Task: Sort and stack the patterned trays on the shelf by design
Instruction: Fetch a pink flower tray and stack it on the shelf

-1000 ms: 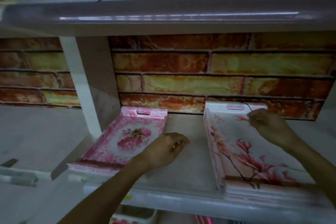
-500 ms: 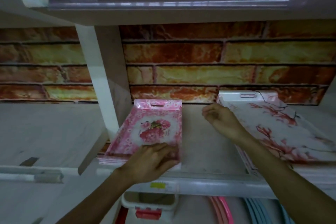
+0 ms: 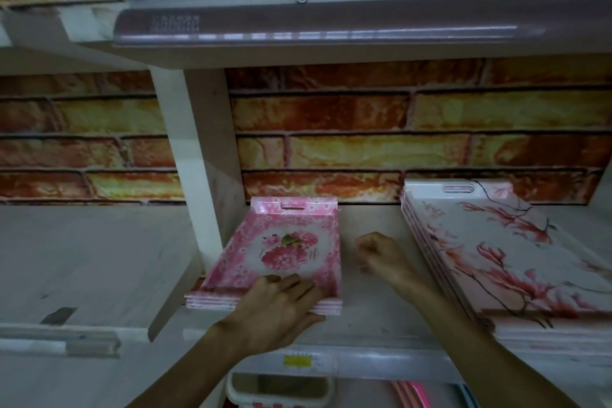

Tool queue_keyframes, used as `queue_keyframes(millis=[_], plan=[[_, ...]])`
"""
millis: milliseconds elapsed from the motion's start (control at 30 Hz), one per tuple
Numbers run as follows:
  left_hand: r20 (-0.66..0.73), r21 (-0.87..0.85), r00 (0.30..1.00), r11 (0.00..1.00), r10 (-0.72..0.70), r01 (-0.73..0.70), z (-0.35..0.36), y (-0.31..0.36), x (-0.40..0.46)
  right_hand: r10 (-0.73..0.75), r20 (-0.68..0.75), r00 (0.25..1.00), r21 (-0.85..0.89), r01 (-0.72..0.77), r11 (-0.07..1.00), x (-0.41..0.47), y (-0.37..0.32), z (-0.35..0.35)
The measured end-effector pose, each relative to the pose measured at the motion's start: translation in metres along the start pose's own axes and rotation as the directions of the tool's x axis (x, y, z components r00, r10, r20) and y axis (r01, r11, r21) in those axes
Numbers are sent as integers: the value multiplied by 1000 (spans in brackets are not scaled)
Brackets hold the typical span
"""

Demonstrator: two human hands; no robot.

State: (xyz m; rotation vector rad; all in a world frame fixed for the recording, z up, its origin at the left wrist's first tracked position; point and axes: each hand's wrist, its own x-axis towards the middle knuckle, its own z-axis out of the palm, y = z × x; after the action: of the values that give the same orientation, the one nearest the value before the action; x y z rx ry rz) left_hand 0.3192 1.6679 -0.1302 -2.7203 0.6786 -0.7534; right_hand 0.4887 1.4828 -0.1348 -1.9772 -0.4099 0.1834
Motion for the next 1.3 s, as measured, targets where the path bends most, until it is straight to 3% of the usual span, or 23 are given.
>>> queue_keyframes(millis=[133, 300, 367, 433, 533, 667, 833, 1000, 1133, 1300], plan=[[-69, 41, 998, 999, -1, 4, -20, -14, 16, 135, 89, 987, 365, -158, 917, -2, -10, 14], [-119, 26, 993, 1000, -9, 12, -35, -31, 32, 285, 323, 902, 633, -430, 643, 16, -13, 32], [-117, 27, 993, 1000, 1, 2, -36, -34, 35, 263, 441, 858, 695, -512, 504, 22, -19, 39], [-109, 37, 994, 999, 25, -21, -35, -34, 35, 144, 549, 823, 722, -554, 414, 25, -29, 44], [-107, 24, 994, 999, 37, -35, -31, -29, 32, 87, 534, 841, 720, -506, 474, 34, -36, 53], [-117, 0, 993, 1000, 25, -25, -28, -26, 29, 187, 470, 863, 655, -482, 582, 40, -36, 58], [-69, -7, 996, 998, 63, -63, -25, -23, 22, 232, 375, 897, 673, -436, 598, 38, -31, 60], [-44, -133, 998, 990, 43, -49, -25, -19, 15, 263, 242, 934, 657, -357, 664, 31, -35, 44], [-58, -387, 990, 917, -126, 94, -52, -30, 20, 220, 185, 958, 673, -287, 681, 13, -49, 17], [-3, -393, 887, 816, -463, 424, -59, -86, 26, 155, 90, 984, 673, -175, 719, -18, -71, -25]])
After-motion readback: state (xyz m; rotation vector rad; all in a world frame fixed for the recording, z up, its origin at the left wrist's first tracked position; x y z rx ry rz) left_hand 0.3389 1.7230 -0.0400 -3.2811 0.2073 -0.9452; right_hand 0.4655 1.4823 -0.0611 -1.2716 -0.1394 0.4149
